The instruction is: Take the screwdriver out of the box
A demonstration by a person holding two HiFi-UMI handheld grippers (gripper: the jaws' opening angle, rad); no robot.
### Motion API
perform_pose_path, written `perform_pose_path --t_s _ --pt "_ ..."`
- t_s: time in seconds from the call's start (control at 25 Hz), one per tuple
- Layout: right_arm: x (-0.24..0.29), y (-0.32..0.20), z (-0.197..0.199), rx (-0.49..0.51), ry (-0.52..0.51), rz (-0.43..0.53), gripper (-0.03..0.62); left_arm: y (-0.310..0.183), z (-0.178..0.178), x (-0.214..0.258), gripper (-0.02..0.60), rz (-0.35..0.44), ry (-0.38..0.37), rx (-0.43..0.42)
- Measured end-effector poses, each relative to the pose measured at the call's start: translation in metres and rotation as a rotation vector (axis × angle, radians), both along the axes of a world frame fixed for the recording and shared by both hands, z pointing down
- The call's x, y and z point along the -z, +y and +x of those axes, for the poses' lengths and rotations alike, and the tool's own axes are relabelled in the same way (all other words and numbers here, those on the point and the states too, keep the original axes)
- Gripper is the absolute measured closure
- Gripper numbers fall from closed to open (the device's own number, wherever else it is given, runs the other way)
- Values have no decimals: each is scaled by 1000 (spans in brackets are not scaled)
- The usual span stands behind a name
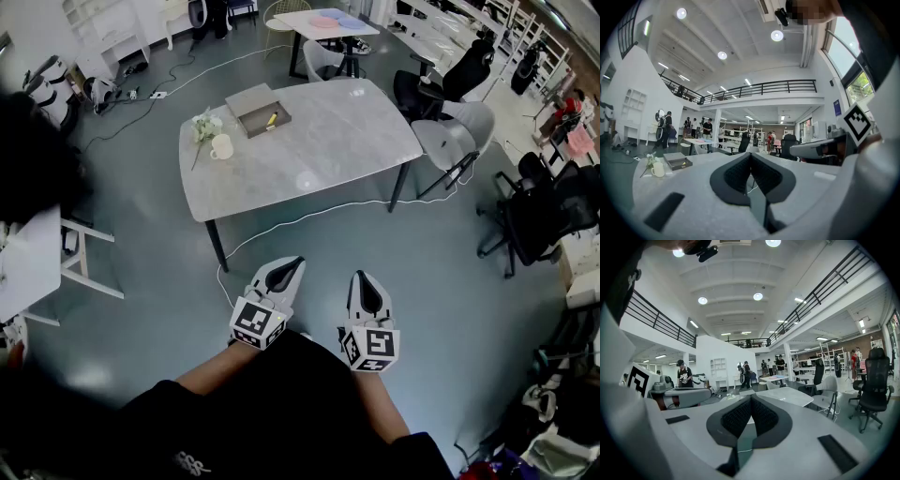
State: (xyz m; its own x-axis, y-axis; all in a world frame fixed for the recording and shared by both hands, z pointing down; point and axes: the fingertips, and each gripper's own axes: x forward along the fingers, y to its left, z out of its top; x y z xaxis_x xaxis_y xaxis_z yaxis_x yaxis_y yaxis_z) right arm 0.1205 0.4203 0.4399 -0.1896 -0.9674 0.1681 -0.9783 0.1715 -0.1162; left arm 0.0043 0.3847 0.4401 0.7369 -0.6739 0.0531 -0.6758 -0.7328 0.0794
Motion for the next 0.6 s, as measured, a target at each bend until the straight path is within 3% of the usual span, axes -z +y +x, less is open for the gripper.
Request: perform_pose_path --t_s 0.32,0.6 --pt "-4 -30 24 -31 -61 33 583 -25 23 -11 565 -20 5 -46" --pt "-1 -84 37 -26 -47 35 583 -84 42 -27 565 -71 9 -98"
